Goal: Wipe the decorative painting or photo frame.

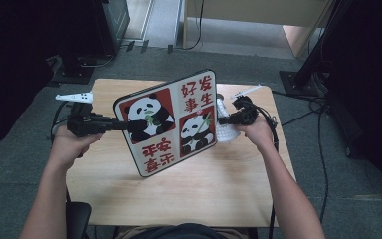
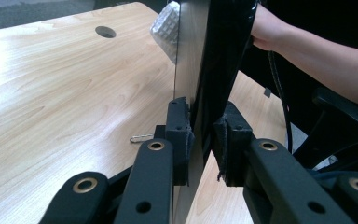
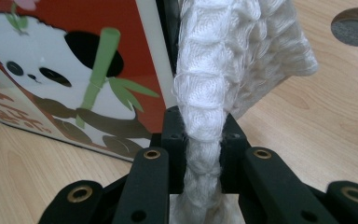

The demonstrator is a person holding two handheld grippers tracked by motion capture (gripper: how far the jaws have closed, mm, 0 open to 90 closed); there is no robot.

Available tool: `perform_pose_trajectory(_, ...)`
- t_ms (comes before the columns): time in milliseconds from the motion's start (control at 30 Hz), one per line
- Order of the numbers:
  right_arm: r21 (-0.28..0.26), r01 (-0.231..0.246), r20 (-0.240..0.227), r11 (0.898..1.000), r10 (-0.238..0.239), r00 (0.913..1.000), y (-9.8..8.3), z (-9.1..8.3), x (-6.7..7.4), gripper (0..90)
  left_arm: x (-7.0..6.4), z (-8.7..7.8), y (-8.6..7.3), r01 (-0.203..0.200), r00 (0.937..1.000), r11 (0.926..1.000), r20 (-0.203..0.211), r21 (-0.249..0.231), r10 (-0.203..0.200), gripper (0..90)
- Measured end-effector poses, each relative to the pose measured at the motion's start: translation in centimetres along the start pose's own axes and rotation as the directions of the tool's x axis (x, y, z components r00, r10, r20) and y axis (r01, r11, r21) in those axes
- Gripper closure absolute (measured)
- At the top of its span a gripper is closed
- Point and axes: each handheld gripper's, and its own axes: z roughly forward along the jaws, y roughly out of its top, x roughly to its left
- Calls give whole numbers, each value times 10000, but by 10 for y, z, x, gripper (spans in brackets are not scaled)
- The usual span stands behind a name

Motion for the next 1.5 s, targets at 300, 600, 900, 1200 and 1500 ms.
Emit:
perform_pose_trajectory(300, 116, -175, 51, 9998, 175, 9998, -16, 12, -3, 780, -1, 0, 1, -30, 10000, 10000, -81, 83, 31, 774)
perform_pose_trajectory(600, 54, 179, 419, 9998, -181, 9990, -24, 18, 1, 779, -3, 1, 1, -49, 9999, 9999, -157, 127, 51, 774)
perform_pose_trajectory(900, 129, 101, 403, 9999, -106, 9991, -38, 26, -2, 779, -3, 2, 1, -41, 9996, 9998, -269, 169, 46, 773)
perform_pose_trajectory(1200, 330, -14, 157, 9995, 9, 9999, -40, 28, -6, 779, -2, 2, 1, 44, 9996, 9998, -287, 196, -38, 771)
perform_pose_trajectory(1500, -30, -56, 460, 10000, 57, 9989, -39, 22, -12, 782, -3, 1, 1, 22, 9994, 9998, -343, 192, -15, 770)
